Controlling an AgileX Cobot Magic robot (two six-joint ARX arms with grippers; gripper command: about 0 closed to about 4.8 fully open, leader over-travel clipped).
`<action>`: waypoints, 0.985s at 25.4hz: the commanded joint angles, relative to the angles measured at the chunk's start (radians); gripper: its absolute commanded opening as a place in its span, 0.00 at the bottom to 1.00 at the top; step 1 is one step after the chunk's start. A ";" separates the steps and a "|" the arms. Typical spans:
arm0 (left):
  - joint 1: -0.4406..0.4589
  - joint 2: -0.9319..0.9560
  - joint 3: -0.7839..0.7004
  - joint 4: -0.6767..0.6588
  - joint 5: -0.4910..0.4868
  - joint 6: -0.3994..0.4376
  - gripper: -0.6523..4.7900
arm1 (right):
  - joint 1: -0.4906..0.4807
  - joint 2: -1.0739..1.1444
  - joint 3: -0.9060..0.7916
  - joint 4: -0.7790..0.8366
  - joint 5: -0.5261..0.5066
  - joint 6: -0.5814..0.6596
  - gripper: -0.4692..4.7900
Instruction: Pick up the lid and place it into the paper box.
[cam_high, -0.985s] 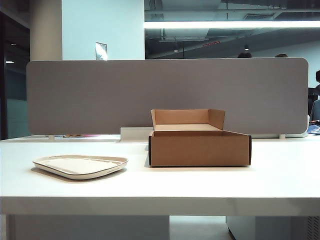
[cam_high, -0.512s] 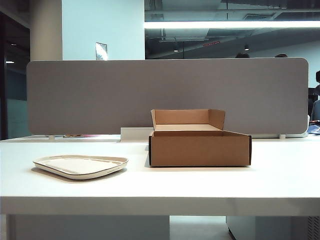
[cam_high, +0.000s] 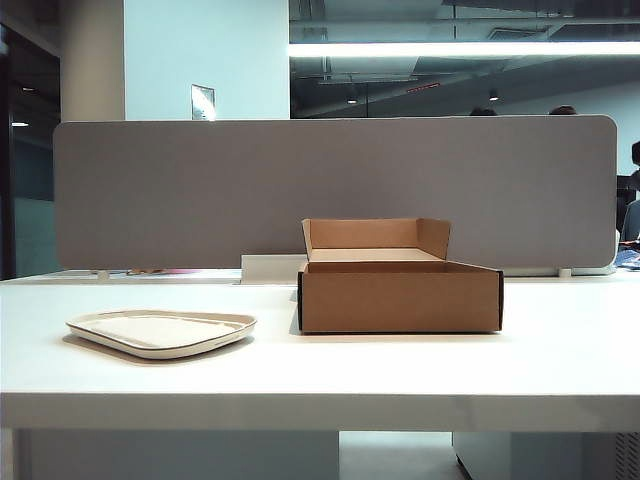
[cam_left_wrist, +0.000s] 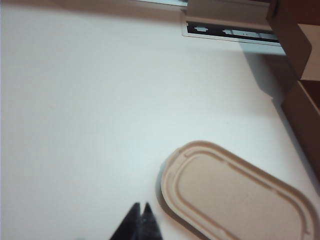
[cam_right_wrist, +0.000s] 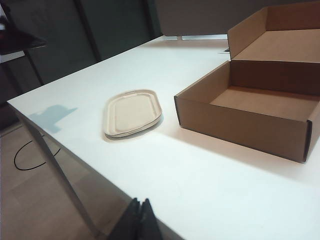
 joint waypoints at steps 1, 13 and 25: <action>0.000 0.129 0.074 0.005 0.024 0.000 0.11 | 0.000 -0.002 -0.006 0.008 -0.001 0.000 0.08; 0.003 0.448 0.213 0.005 0.124 0.000 0.24 | 0.000 -0.002 -0.006 0.002 0.000 0.000 0.08; 0.145 0.736 0.333 0.006 0.406 -0.119 0.39 | 0.000 -0.002 -0.006 0.001 0.000 0.000 0.08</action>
